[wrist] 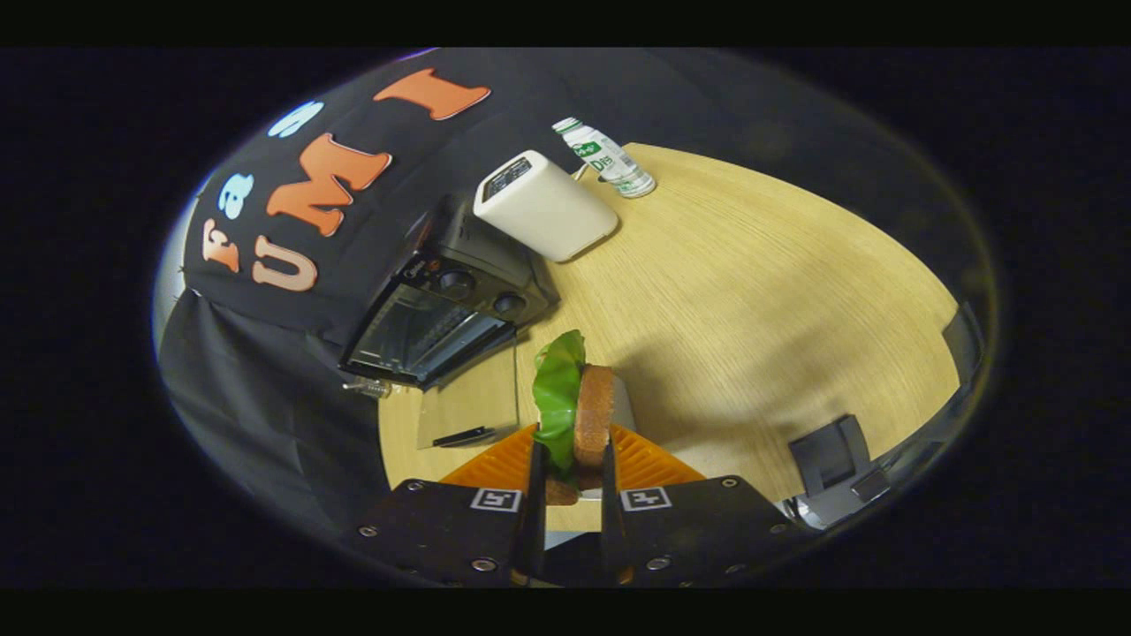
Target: Open the toaster oven, put the food inside, and close the toaster oven door.
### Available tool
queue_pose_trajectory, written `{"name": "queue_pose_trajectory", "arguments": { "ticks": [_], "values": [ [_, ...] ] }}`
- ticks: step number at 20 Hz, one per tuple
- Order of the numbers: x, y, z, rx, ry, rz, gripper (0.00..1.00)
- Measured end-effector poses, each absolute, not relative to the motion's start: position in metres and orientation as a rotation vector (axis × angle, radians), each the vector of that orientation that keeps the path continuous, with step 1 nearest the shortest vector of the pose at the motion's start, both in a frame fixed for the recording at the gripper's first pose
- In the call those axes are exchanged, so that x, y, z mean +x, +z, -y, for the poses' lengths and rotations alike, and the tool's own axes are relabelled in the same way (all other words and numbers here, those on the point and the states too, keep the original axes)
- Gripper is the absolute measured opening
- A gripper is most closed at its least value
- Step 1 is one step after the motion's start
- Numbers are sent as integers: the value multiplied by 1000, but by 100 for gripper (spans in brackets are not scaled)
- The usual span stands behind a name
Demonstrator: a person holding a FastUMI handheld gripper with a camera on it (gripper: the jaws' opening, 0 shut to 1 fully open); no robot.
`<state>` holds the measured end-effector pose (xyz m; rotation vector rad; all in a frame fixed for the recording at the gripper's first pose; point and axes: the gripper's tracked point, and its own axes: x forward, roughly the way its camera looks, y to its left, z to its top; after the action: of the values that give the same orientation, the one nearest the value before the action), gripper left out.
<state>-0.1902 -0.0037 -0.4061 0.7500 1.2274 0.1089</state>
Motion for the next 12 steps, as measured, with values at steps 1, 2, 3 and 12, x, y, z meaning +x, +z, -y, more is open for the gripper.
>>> {"name": "queue_pose_trajectory", "arguments": {
  "ticks": [1,2,3,12],
  "values": [
    [-187,-401,5,761,114,-1208,27],
    [-183,-395,6,777,117,-1189,26],
    [-177,-389,7,796,114,-1167,26],
    [-137,-349,-51,1015,199,-1030,26]
  ]
}}
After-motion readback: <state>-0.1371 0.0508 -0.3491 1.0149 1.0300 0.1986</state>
